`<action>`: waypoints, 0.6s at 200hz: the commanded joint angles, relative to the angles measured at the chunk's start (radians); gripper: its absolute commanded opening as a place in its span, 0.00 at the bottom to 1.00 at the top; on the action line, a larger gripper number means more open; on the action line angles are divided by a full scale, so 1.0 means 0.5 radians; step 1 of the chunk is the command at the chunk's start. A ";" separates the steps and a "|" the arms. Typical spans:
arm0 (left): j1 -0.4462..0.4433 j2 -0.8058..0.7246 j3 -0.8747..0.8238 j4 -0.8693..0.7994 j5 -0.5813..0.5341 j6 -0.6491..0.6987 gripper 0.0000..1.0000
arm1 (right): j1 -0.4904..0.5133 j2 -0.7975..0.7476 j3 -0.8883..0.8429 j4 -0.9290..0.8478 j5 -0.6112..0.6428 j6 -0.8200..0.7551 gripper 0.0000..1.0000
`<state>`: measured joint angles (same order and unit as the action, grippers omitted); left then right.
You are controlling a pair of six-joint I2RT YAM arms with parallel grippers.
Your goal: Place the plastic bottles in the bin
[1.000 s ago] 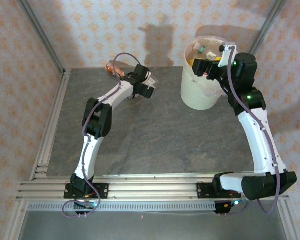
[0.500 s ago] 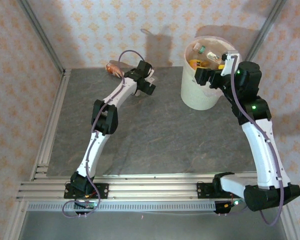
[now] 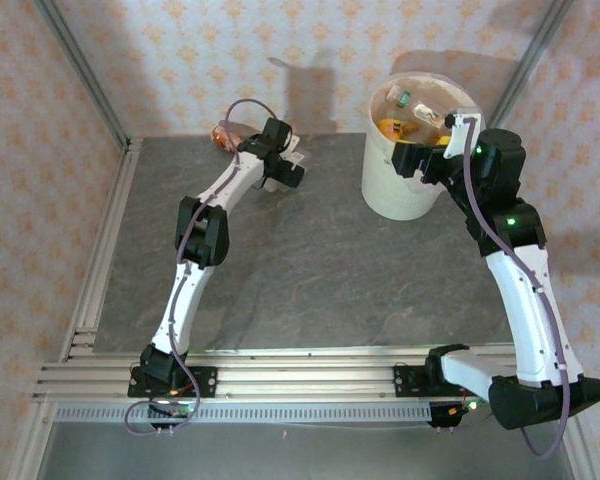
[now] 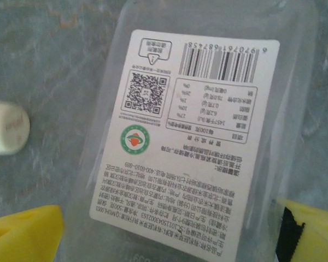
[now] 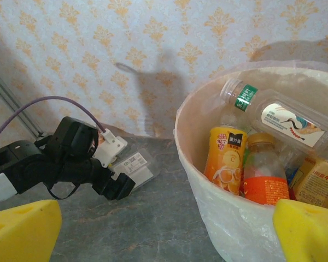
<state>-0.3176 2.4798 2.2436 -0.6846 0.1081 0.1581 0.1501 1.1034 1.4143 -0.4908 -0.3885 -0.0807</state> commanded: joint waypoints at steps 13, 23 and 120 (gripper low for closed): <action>-0.068 -0.419 -0.681 0.088 -0.034 -0.126 0.96 | 0.003 -0.073 -0.052 -0.022 -0.024 0.078 0.99; -0.099 -0.550 -0.880 0.168 -0.073 -0.150 0.96 | 0.007 -0.077 -0.073 -0.025 -0.081 0.107 0.99; -0.685 -1.370 -2.068 0.336 -0.481 -0.667 0.97 | 0.243 -0.263 -0.486 0.134 -0.264 0.419 0.99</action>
<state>-0.5816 1.8656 1.2884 -0.4969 -0.0769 -0.0509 0.2581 1.0161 1.2018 -0.4805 -0.5022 0.0895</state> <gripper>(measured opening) 0.967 0.992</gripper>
